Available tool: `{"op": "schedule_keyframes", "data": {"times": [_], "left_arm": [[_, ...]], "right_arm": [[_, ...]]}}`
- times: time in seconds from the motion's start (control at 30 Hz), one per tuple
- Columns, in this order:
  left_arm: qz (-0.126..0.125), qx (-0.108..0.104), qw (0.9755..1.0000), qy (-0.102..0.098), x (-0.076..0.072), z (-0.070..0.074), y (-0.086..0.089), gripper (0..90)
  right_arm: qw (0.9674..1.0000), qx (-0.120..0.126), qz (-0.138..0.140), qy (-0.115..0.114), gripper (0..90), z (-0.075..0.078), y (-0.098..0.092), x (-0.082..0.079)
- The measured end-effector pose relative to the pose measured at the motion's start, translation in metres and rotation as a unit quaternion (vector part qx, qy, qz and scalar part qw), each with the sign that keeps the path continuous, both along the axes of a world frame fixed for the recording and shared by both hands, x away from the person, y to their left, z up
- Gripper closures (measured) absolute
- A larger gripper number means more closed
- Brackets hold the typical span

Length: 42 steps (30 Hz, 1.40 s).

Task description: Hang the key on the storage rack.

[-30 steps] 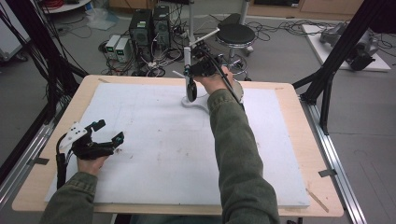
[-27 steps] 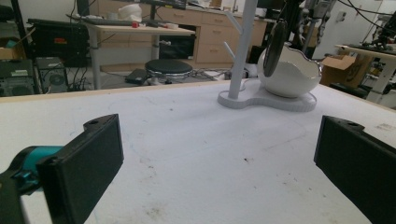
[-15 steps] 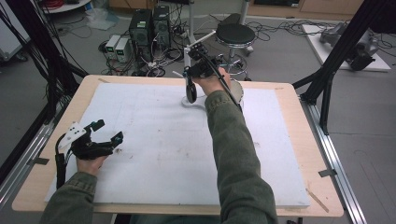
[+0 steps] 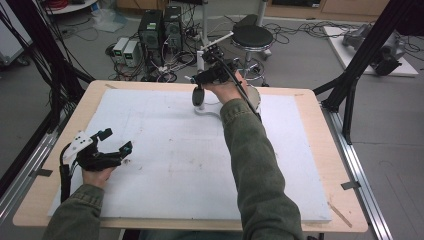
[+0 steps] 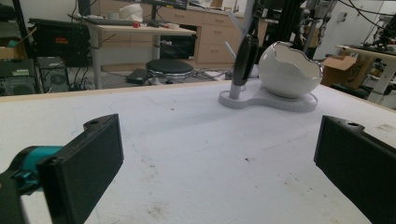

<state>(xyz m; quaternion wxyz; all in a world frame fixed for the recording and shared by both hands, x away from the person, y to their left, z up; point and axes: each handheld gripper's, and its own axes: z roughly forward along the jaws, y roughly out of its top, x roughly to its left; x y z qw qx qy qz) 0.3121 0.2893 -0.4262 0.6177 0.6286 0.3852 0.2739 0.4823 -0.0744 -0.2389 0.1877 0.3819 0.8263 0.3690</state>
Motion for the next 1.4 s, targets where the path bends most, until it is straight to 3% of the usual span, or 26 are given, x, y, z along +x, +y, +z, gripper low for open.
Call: {"op": "schedule_keyframes", "data": {"times": [0.27,0.4,0.53,0.93,1.17,1.4], "left_arm": [[0.001,0.001,1.0,0.001,0.0,0.0,0.0,1.8],[0.002,-0.001,1.0,0.001,0.0,0.0,0.0,1.8],[0.003,0.0,1.0,0.001,0.0,0.0,0.0,1.8],[0.007,-0.003,1.0,0.003,0.001,-0.001,-0.001,1.8],[0.007,0.001,1.0,0.001,0.0,0.0,-0.002,1.8],[0.008,0.003,1.0,0.003,0.0,0.0,-0.003,1.8]], "right_arm": [[1.0,0.001,0.0,-0.002,13.3,0.006,-0.007,-0.007],[0.9996,-0.011,-0.024,-0.012,0.7,0.009,-0.012,-0.011],[0.999,0.01,-0.032,-0.028,0.6,0.01,-0.025,-0.016],[0.9973,0.051,-0.047,-0.026,0.7,-0.007,-0.082,-0.035],[0.9934,0.088,-0.063,-0.038,0.7,-0.013,-0.115,-0.052],[0.9912,0.098,-0.075,-0.049,0.7,-0.022,-0.142,-0.069]]}}
